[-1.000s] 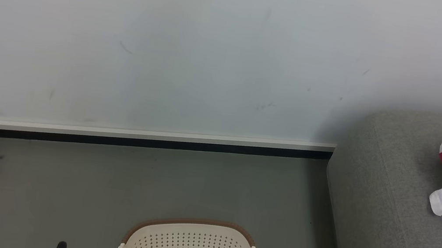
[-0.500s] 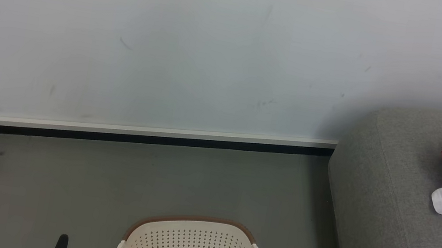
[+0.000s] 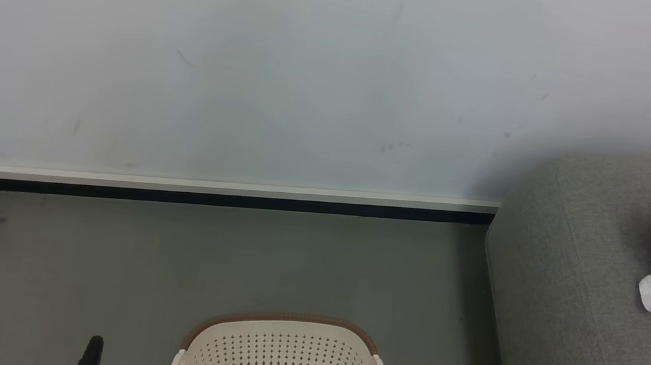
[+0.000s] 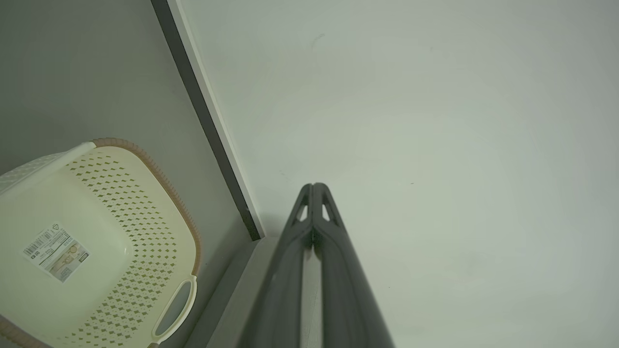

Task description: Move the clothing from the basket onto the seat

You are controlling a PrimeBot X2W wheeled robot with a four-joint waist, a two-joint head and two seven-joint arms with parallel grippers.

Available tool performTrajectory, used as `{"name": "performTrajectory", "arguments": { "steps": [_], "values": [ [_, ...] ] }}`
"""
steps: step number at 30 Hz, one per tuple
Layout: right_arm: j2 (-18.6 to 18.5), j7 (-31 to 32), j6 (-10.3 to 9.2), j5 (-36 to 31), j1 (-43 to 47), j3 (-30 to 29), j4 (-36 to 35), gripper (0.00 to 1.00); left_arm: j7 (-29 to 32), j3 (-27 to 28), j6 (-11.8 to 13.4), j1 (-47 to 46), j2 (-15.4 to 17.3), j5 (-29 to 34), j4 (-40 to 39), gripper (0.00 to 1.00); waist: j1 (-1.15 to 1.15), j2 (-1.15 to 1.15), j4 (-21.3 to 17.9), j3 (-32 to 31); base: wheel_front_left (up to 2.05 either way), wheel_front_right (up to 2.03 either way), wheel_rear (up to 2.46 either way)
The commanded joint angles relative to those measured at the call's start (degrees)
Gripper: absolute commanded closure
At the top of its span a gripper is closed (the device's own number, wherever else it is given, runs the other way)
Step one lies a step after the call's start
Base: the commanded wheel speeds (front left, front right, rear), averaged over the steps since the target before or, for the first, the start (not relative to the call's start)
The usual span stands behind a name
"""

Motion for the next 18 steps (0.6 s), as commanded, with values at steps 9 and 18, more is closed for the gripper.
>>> {"name": "performTrajectory", "arguments": {
  "steps": [9, 18],
  "values": [
    [0.3, 1.5, 0.02, 4.8, -0.9, -1.8, -0.5, 1.00, 1.1, -0.2, -0.7, -1.9, 0.4, -4.7, 0.7, 1.00, 0.00, 0.00, 0.1, 0.5, 0.00, 0.00, 0.00],
    [0.5, 2.6, 0.02, 8.3, -0.8, -3.1, -0.6, 1.00, 1.7, -0.2, -1.0, -2.6, 0.4, -8.3, 1.4, 1.00, 0.00, 0.00, 0.1, 0.9, 0.00, 0.00, 0.00]
  ]
}}
